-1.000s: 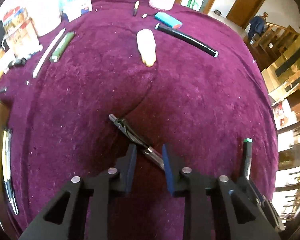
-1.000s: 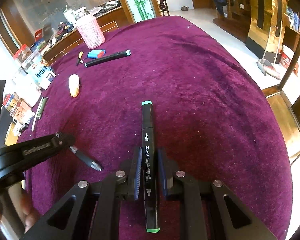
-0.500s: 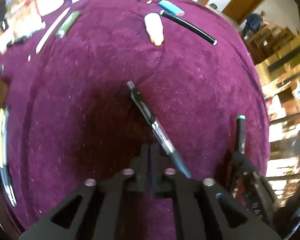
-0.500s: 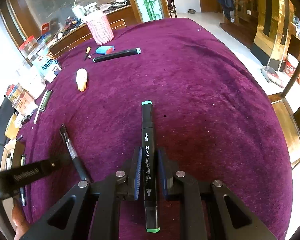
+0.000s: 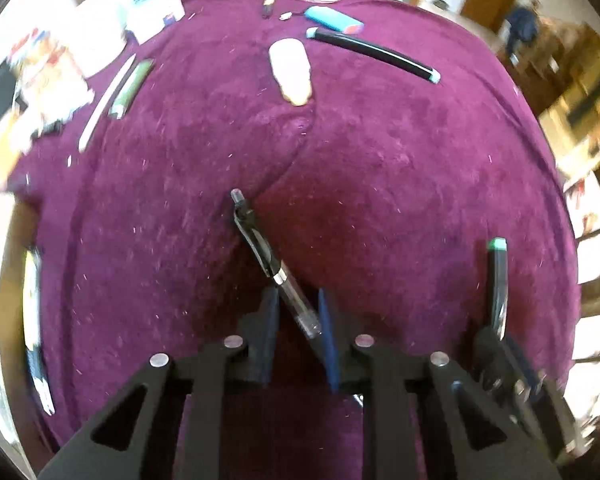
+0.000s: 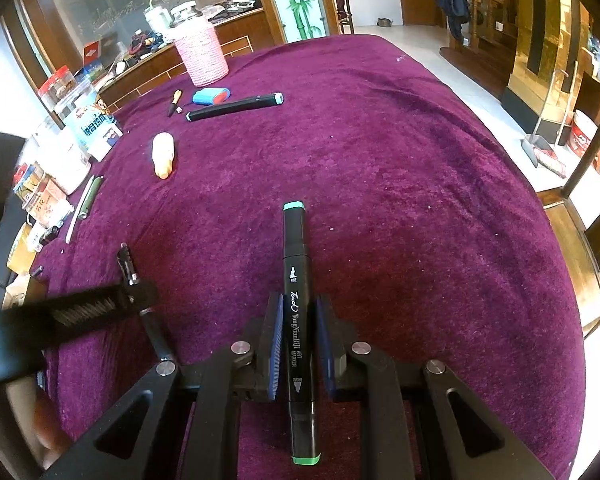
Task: Organize rigid objects
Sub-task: 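Grasp a black gel pen with the left tool while the right holds the marker, then carry the marker and gel pen over the cardboard tray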
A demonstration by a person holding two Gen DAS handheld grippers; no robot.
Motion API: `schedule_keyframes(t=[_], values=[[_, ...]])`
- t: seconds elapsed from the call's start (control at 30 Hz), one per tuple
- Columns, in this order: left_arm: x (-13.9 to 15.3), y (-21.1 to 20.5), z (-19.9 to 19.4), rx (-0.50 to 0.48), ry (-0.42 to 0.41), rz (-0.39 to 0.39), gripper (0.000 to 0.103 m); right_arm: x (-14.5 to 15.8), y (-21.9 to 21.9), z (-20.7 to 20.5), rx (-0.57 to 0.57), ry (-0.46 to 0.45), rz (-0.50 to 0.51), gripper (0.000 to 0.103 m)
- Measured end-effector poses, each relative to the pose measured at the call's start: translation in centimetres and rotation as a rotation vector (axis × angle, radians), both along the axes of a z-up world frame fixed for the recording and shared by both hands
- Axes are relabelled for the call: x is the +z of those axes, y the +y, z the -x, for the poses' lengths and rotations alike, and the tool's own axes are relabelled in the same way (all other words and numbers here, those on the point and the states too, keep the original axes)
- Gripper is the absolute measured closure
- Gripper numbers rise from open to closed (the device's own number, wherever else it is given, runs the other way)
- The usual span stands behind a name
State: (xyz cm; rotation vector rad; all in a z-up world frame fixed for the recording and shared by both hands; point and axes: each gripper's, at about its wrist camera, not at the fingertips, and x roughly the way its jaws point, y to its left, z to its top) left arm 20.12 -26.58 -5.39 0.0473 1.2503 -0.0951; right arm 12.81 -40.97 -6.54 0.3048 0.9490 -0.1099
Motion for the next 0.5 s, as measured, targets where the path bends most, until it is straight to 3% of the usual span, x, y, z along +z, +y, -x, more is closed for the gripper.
schedule_keyframes(t=[0.07,0.1,0.2,0.37,0.5], values=[[0.1,0.2,0.0,-0.064,0.022,0.001,0.087,0.0,0.1,0.0,0.004,0.0,0.002,0.086],[0.3,0.8,0.2,-0.087,0.036,0.022,0.093,-0.1,0.2,0.0,0.008,0.001,0.003,0.086],[0.5,3.0,2.1,-0.209,0.045,0.038,0.093,-0.1,0.4,0.0,0.018,0.002,0.003,0.086],[0.8,5.8,4.9,-0.244,-0.011,0.025,0.092,-0.1,2.0,-0.2,0.113,0.001,-0.015,0.086],[0.2,4.7,6.1,-0.267,-0.092,-0.039,0.09,-0.5,3.8,-0.2,0.18,0.015,0.021,0.086]])
